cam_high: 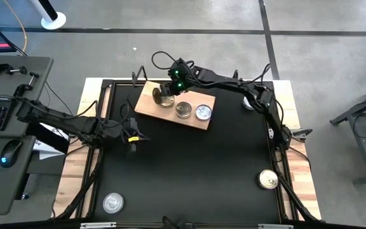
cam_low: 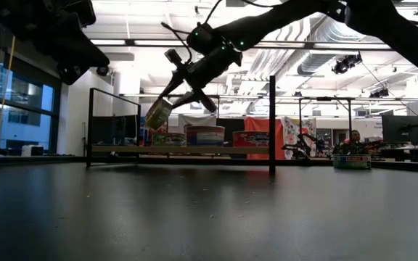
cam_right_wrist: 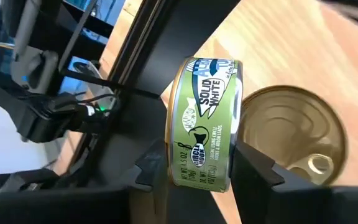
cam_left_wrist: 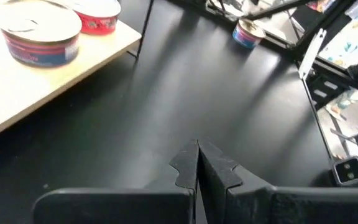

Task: Stack canned seafood by type on shelf
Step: Stack the top left green tuna can on top of the other green tuna can on the shelf

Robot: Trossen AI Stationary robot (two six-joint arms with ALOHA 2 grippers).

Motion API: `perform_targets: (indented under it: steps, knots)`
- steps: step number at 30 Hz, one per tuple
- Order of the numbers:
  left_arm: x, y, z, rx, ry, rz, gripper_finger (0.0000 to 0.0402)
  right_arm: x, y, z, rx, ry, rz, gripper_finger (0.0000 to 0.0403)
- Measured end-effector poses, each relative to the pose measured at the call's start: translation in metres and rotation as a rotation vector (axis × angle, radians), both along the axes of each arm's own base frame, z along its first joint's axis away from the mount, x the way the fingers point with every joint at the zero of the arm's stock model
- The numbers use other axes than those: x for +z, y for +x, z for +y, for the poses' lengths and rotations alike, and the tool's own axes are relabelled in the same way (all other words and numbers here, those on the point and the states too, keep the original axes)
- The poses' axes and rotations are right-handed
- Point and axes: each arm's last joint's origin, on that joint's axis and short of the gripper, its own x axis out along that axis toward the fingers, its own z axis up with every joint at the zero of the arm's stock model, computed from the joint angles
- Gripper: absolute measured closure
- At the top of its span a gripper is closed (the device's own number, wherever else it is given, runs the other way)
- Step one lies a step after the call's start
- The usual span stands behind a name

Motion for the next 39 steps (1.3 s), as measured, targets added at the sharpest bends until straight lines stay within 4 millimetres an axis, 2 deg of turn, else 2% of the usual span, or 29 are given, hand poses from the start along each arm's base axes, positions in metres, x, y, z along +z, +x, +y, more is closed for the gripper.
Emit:
perform_targets:
  steps: [3, 12, 22, 33, 39]
  knots:
    - [0.002, 0.001, 0.000, 0.014, 0.002, -0.023, 0.0401, -0.008, 0.002, -0.002, -0.007, 0.038, 0.011, 0.0281]
    - [0.004, 0.002, 0.000, 0.015, -0.002, -0.042, 0.0401, -0.009, -0.003, -0.011, -0.025, 0.032, 0.023, 0.0243]
    - [0.003, 0.002, 0.000, 0.019, 0.002, -0.036, 0.0402, -0.016, -0.008, -0.008, -0.033, 0.004, 0.122, 0.0214]
    - [0.003, 0.002, 0.001, 0.023, 0.004, -0.035, 0.0401, -0.017, -0.008, -0.004, 0.044, 0.029, 0.119, 0.0149]
    - [0.003, 0.001, 0.001, 0.023, 0.005, -0.034, 0.0401, -0.020, -0.010, -0.001, 0.013, 0.041, 0.173, 0.0141]
